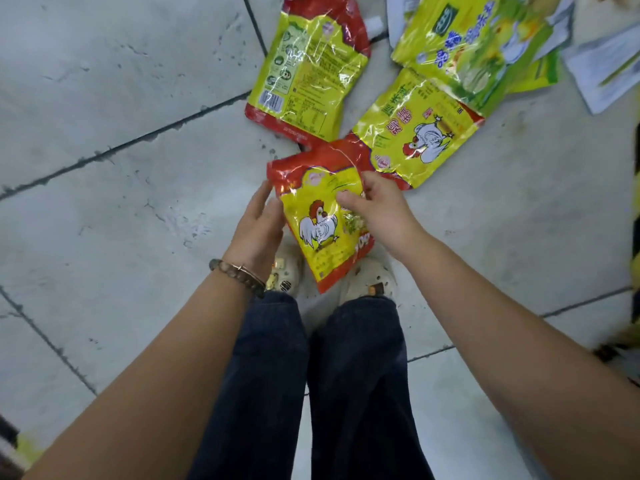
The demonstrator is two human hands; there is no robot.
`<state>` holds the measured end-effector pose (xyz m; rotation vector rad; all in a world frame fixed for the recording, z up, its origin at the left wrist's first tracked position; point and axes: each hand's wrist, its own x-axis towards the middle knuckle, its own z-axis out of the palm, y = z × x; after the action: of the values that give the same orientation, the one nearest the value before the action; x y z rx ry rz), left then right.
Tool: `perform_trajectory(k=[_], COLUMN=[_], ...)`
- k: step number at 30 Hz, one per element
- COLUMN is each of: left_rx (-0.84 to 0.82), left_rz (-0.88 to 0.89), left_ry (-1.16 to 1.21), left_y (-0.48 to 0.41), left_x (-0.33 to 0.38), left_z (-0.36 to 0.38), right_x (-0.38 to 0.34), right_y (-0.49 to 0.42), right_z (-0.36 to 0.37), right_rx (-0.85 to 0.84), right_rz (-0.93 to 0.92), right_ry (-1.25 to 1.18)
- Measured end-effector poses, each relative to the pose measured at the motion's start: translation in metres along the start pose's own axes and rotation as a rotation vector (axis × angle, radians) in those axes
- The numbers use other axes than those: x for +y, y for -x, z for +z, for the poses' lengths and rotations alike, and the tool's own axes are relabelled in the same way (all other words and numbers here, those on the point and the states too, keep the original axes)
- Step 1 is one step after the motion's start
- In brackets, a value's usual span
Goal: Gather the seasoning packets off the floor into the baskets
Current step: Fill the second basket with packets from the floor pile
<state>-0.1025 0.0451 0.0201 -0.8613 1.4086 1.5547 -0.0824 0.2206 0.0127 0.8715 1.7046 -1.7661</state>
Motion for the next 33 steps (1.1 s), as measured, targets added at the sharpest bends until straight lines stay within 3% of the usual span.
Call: perform_trajectory(k=[2,5,9,11,15,18,22,29,33], left_rx=[-0.078,0.052,0.203,0.211,0.196,0.196,0.177,-0.085,-0.164], left_rz=[-0.004,0.031,0.030,0.028,0.050,0.066,0.071,-0.041,-0.050], left_ry=[-0.032,-0.119,-0.125,-0.109,-0.151,-0.133,-0.071,0.063,-0.014], left_y=[0.003,0.002,-0.014,-0.018,-0.024,-0.027,-0.023,0.000,0.009], left_x=[0.006,0.011,0.013,0.012,0.012,0.013,0.018,0.046,0.053], left_z=[0.019,0.042,0.049,0.049,0.044,0.037,0.032,0.034,0.043], right_x=[-0.005,-0.006,-0.003,0.002,0.014,0.019,0.022,0.011,-0.022], right_y=[0.009,0.009,-0.019,-0.035,-0.065,-0.075,-0.068,0.004,0.024], right_z=[0.002,-0.001,-0.039,-0.060,-0.073,-0.078,-0.085,-0.088,-0.062], right_rx=[0.044,0.148,0.807,0.944,0.850,0.787,0.670,0.402,0.208], right_rz=[0.051,0.110,0.219,0.311,0.453,0.384,0.167,0.128,0.096], right_ry=[-0.122,-0.104,-0.226,-0.369,-0.414,-0.377,-0.574,-0.375,-0.354])
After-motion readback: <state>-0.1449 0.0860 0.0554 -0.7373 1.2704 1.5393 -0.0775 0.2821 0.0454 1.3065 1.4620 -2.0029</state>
